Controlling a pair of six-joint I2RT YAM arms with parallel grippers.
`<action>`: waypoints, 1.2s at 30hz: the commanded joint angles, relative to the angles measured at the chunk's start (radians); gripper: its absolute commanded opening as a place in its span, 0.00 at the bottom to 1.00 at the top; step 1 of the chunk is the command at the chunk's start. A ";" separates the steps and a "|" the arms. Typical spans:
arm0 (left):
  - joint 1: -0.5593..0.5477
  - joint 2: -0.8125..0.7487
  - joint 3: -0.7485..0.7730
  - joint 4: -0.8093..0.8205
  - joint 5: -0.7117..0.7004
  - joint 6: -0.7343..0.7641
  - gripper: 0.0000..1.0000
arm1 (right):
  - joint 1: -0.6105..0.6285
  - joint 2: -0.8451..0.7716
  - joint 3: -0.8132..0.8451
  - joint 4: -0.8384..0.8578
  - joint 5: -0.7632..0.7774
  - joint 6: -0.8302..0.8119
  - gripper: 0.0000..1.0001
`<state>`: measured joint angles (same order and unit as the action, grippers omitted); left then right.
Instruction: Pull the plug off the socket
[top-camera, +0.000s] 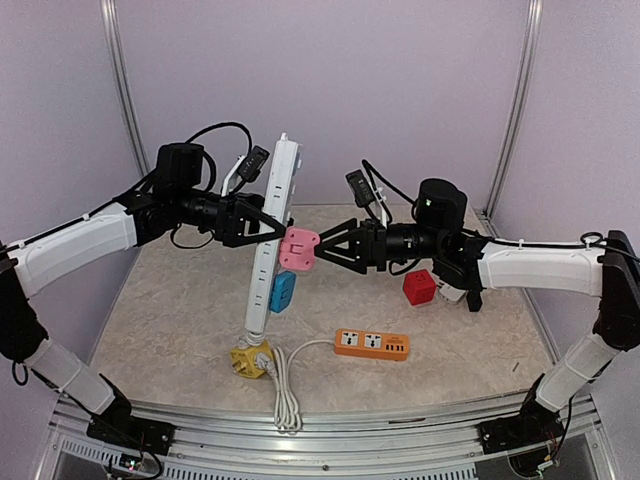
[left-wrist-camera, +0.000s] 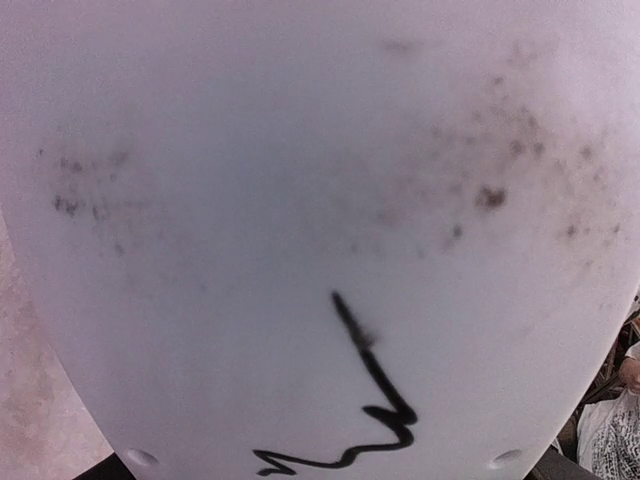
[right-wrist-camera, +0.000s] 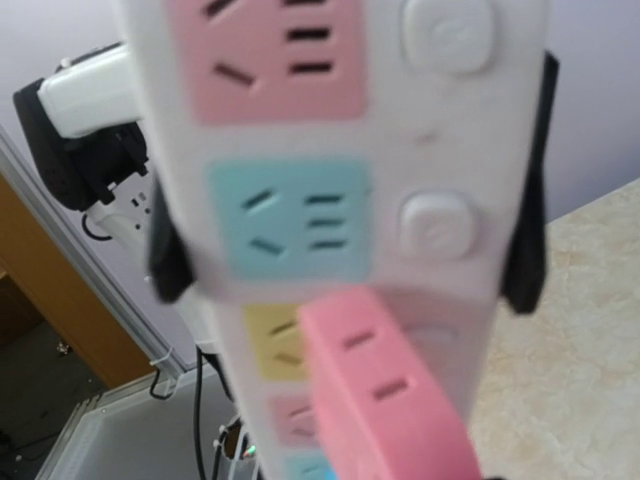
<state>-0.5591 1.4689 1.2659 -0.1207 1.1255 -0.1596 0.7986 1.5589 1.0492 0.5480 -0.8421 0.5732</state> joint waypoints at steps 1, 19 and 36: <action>0.022 -0.033 -0.001 0.071 0.020 -0.026 0.04 | 0.013 -0.019 0.018 0.007 -0.039 0.009 0.65; 0.037 -0.024 -0.002 0.067 0.023 -0.023 0.04 | 0.017 0.044 0.034 0.102 -0.026 0.062 0.60; 0.036 -0.016 -0.004 0.064 0.023 -0.020 0.04 | 0.048 0.135 0.082 0.173 -0.013 0.120 0.53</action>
<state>-0.5266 1.4693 1.2621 -0.1192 1.1252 -0.1715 0.8276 1.6619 1.1023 0.6655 -0.8524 0.6579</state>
